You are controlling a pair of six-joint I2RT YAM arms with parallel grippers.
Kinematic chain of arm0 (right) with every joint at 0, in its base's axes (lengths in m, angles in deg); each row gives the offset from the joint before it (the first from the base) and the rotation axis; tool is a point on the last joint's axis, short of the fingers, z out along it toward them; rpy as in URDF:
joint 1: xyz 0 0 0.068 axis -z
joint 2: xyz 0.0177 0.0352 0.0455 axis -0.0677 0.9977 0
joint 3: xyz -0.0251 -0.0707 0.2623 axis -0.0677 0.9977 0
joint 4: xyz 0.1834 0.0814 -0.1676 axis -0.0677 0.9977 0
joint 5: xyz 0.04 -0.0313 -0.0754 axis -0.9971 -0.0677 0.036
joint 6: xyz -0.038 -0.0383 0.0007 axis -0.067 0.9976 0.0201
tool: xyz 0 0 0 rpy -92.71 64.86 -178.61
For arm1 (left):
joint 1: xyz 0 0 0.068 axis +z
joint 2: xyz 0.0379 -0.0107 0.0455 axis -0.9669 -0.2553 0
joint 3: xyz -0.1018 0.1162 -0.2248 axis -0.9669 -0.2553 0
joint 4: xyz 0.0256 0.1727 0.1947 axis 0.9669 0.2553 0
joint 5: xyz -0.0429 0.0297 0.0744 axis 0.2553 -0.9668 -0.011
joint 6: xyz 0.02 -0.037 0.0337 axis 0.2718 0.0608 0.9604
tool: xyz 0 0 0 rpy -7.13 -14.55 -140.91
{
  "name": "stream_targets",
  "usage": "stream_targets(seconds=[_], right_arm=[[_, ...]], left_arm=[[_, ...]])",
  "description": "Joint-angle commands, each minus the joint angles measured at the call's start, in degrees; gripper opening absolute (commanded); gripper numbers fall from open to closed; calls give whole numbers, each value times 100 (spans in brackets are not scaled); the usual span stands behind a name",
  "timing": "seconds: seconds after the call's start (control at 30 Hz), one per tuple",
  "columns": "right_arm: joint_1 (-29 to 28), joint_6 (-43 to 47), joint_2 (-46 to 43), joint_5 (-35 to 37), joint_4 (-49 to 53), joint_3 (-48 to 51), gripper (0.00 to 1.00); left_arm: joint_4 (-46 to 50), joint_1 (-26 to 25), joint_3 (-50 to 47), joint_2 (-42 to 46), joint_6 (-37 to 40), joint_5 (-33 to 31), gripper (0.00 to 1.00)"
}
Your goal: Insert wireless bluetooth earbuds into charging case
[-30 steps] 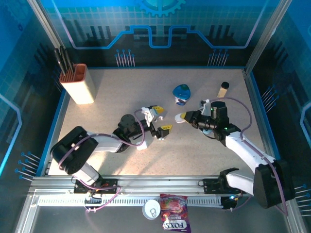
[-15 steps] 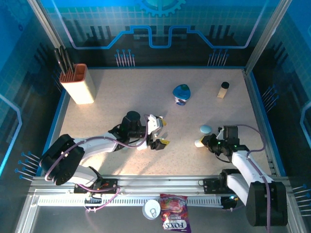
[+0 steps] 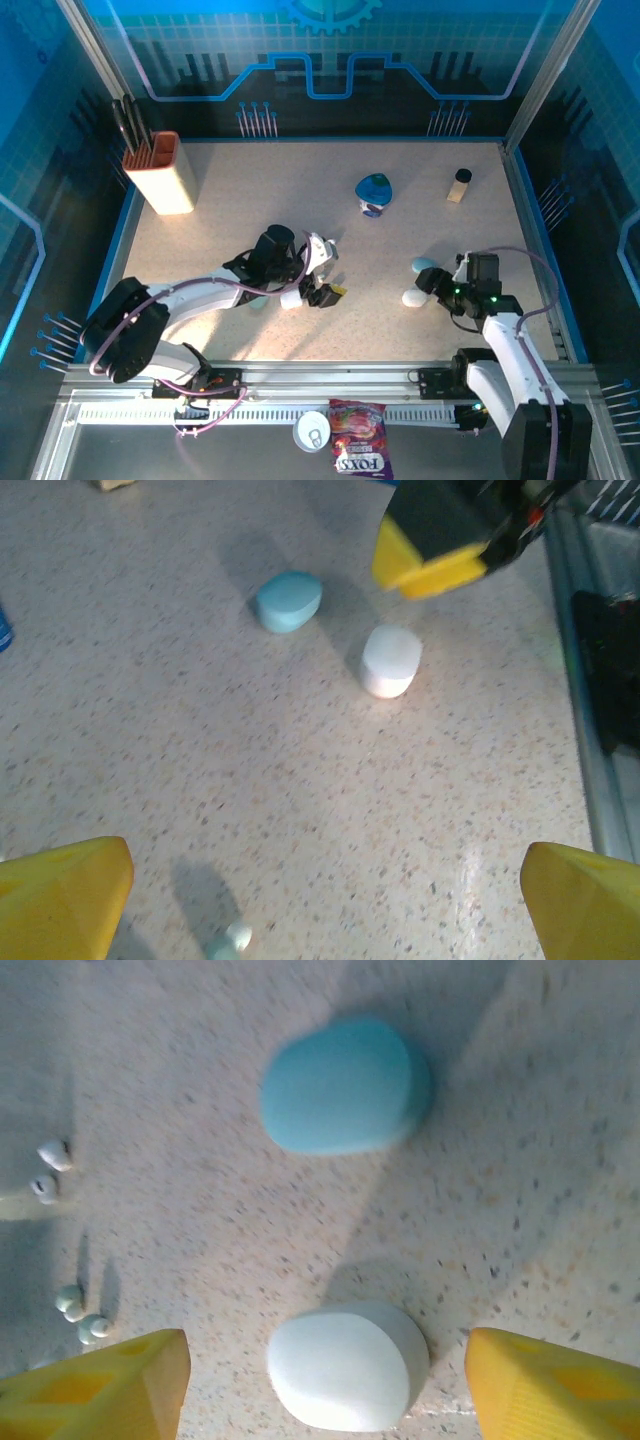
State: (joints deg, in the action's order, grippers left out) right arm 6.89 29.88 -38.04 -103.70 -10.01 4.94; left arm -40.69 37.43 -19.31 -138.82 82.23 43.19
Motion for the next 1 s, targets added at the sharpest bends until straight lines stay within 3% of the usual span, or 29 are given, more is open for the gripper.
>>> stream_targets(seconds=[0.0,0.17,0.3,0.57,0.77,0.97], right_arm=[[-186,490,-127,392,631,-481,75],[-832,498,125,689,619,-890,75],[-1369,552,490,865,498,-1204,76],[-1791,514,1116,695,-222,-1286,78],[-1952,434,1235,665,-524,-1276,78],[-1957,528,1274,567,-620,-1272,78]], left_arm=[[1615,-46,489,408,448,-593,99],[3820,-76,1261,583,1171,-1279,99],[4870,-75,1371,713,1628,-1810,99],[4575,-72,523,668,1588,-2100,99],[4616,-60,603,-82,1566,-2727,99],[4576,-45,715,-543,1455,-2831,98]])
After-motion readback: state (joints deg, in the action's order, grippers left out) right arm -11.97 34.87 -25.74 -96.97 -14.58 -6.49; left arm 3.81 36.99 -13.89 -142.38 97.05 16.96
